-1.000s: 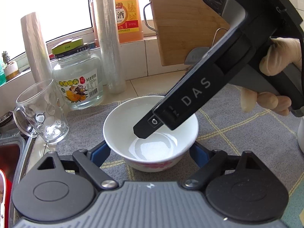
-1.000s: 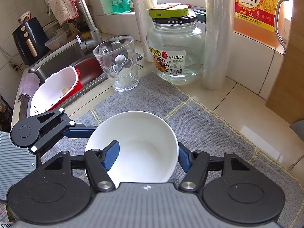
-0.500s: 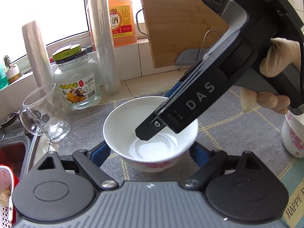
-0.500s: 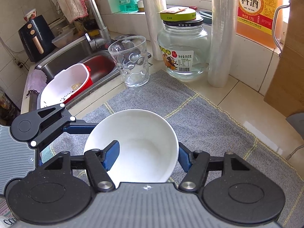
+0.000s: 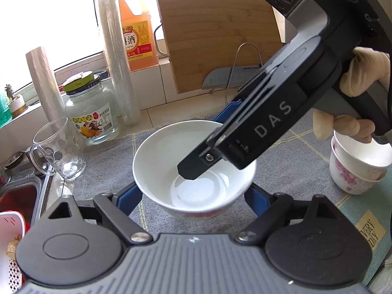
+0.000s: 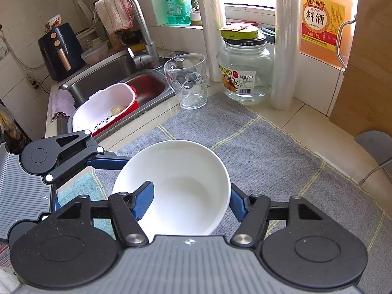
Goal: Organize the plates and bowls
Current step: 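Lift the bowl with the right gripper and carry it over the bowl stack, then lower the bowl onto the bowl stack and open the right gripper, then close the right gripper on the bowl stack's rim while the left gripper grips its opposite rim, then lift the bowl stack with both grippers and carry it over the plate stack, then lower the bowl stack onto the flower-rimmed plates with both grippers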
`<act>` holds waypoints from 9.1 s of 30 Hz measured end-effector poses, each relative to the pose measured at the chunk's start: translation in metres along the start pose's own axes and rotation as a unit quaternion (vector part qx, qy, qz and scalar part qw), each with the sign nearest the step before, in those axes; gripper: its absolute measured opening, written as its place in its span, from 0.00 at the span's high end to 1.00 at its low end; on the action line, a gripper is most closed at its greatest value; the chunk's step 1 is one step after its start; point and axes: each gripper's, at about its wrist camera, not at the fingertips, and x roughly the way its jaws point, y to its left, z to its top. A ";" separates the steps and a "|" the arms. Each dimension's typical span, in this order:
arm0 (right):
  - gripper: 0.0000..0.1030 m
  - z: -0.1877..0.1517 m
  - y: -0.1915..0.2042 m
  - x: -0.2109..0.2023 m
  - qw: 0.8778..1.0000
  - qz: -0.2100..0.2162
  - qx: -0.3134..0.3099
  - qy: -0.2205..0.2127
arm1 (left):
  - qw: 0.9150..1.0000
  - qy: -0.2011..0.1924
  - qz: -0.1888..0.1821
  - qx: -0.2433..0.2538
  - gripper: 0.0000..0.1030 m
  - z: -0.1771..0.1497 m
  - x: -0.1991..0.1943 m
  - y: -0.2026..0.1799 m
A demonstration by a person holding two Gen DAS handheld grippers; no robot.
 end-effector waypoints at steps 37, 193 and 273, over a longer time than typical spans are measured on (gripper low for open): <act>0.30 -0.127 -0.012 -0.170 0.988 -0.115 0.086 -0.060 | 0.983 -0.026 -0.150 0.101 0.13 0.044 -0.033 -0.125; 0.18 -0.203 -0.057 -0.126 0.993 -0.082 -0.067 0.053 | 0.880 0.056 -0.386 0.271 0.22 0.032 0.083 -0.131; 0.18 -0.291 -0.254 -0.292 0.991 -0.120 -0.036 0.047 | 0.882 0.039 -0.372 0.288 0.22 0.155 0.177 -0.349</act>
